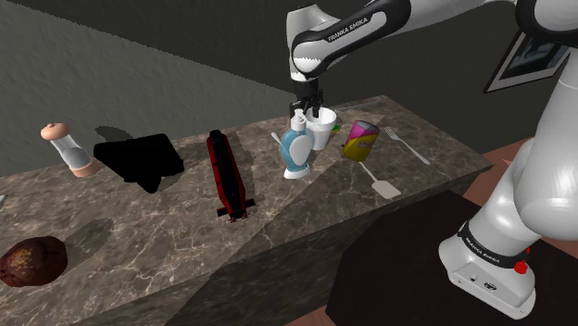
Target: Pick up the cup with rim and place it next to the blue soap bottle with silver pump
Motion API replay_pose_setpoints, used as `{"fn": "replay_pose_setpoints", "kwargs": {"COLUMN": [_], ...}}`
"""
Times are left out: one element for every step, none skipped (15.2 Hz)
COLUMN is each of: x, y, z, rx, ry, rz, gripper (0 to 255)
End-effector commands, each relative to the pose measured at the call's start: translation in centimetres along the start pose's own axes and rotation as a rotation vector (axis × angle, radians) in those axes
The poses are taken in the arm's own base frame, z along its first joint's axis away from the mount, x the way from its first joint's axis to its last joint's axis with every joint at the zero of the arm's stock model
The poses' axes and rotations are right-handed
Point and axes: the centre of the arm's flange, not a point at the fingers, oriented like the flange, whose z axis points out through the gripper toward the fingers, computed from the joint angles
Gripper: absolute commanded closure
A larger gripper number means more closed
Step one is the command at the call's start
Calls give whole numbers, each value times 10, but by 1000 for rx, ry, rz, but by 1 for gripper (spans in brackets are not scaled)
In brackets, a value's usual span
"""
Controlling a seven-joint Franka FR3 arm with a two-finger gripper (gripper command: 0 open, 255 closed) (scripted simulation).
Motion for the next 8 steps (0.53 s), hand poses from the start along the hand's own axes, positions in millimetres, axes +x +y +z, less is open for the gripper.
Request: {"fn": "replay_pose_setpoints", "kwargs": {"x": [0, 0, 0, 0, 0, 0, 0, 0], "y": [0, 0, 0, 0, 0, 0, 0, 0], "z": [-13, -26, -40, -50, -50, -50, -50, -50], "rx": [0, 0, 0, 0, 0, 0, 0, 0], "ry": [0, 0, 0, 0, 0, 0, 0, 0], "rz": [0, 0, 0, 0, 0, 0, 0, 0], "gripper": [0, 0, 0, 0, 0, 0, 0, 0]}}
